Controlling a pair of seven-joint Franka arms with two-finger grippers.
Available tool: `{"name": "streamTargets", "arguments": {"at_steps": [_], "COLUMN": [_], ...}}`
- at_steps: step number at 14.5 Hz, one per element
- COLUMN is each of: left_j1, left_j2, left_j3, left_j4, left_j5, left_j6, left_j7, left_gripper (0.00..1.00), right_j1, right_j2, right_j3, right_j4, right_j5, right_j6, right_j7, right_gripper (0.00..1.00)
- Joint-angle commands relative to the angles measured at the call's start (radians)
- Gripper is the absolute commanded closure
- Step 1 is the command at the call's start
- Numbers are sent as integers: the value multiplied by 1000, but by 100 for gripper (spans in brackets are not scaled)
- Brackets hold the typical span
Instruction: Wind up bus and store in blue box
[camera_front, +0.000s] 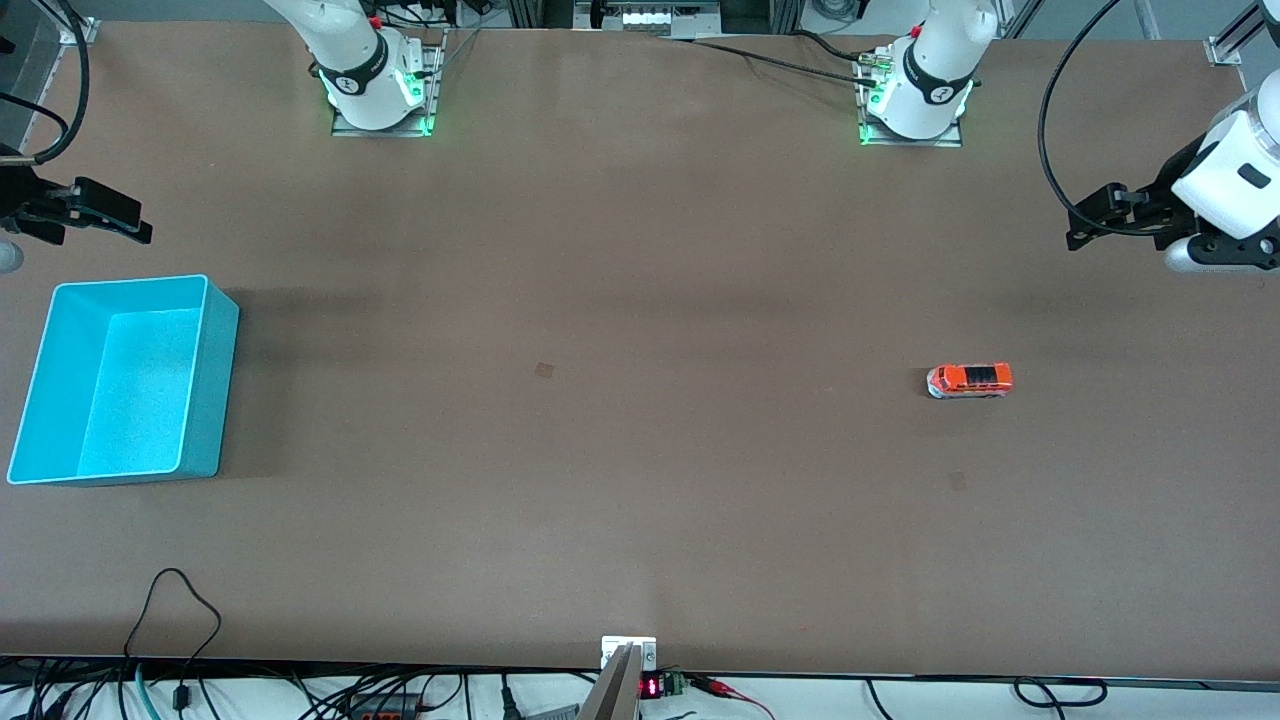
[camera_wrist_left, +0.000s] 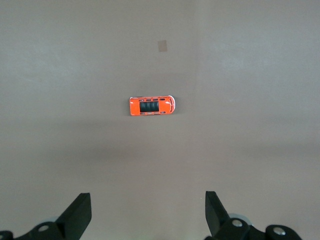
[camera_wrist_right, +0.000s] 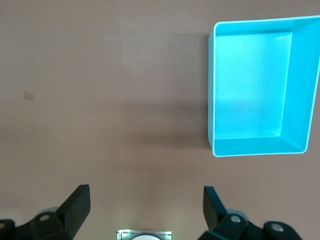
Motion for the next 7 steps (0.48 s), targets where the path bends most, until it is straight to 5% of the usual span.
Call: {"name": "streamTargets", "arguments": {"at_steps": [1, 7], "left_j1": [-19, -10], "left_j2": [-36, -24], "left_j3": [19, 18], "left_j4": [-15, -8], "left_j5": [-6, -8], "left_j6": [-13, -88], "left_j7": [-12, -2], "left_gripper": [0, 0], "right_j1": [4, 4], "right_j2": [5, 5], "right_j3": [0, 1], "right_j4": [19, 19], "right_j5": [17, 6], "right_j6": [-2, -2], "right_j7": [8, 7], "right_gripper": [0, 0]}}
